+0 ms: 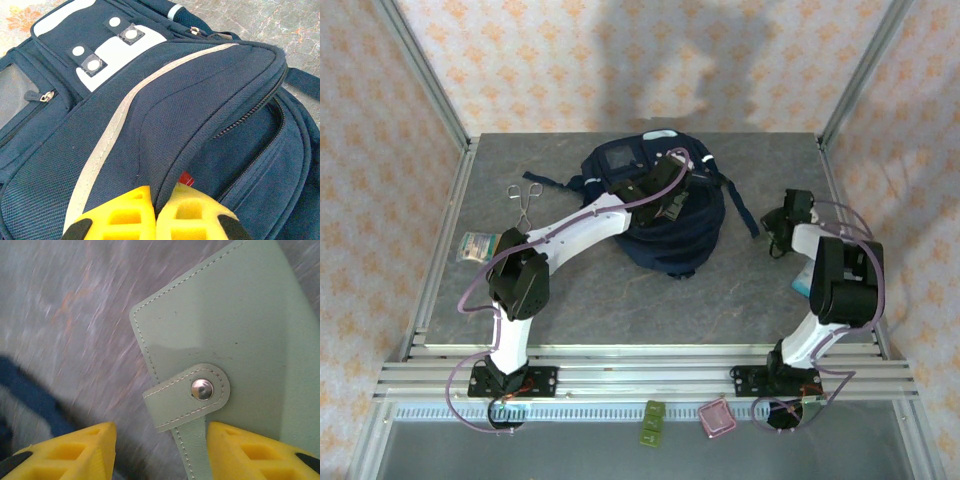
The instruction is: Pack books, pencil case, and school supplies into a backpack
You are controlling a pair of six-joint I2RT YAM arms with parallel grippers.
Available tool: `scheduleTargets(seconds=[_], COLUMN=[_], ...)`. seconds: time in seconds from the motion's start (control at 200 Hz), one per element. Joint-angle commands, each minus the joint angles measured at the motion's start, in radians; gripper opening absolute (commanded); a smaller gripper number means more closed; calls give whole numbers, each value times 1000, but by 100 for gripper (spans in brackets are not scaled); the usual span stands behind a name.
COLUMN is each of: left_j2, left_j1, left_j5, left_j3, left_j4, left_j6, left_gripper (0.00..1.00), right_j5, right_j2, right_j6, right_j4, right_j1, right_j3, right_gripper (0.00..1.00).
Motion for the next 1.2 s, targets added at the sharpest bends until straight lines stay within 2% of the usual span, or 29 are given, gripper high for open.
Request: scheduleTargets(seconds=[0.0,0.195,0.275,0.415,0.551,0.986,1.151,1.196], left_j2=[-27,-26,-27,-33,-30,-34,-36,-36], left_j1=[-13,-13,-12,-12,-12,-12,-13,-13], left_j5=[11,5,4,2,4,1,1,2], left_j3=[-7,-10,-10,-16,-15,-11,-17,-17], left_j4=[77,73,71,73,76,75,79,79], left_j6=[-27,-25,-27,-33,-33,-28,-28,-30], left_gripper=[0,0,0,0,0,0,0,0], right_j5=[-80,-79,-13,34,8,-89,-143,-147], right_j2=[-48,-143,-179,-231,-203,-74,-64,-63], right_j6=[-8,-50,-79,-97,-104,-89,-83,-83], right_j4=[-67,-144,-229,-276,-262,-136,-95,-92], right_j1=[45,49,46,-21,-85,-87,-82,-80], right_j3=[-63,-38,15,23,-9,-87,-121,-124], right_gripper=[50,51,51,53,53,53,45,38])
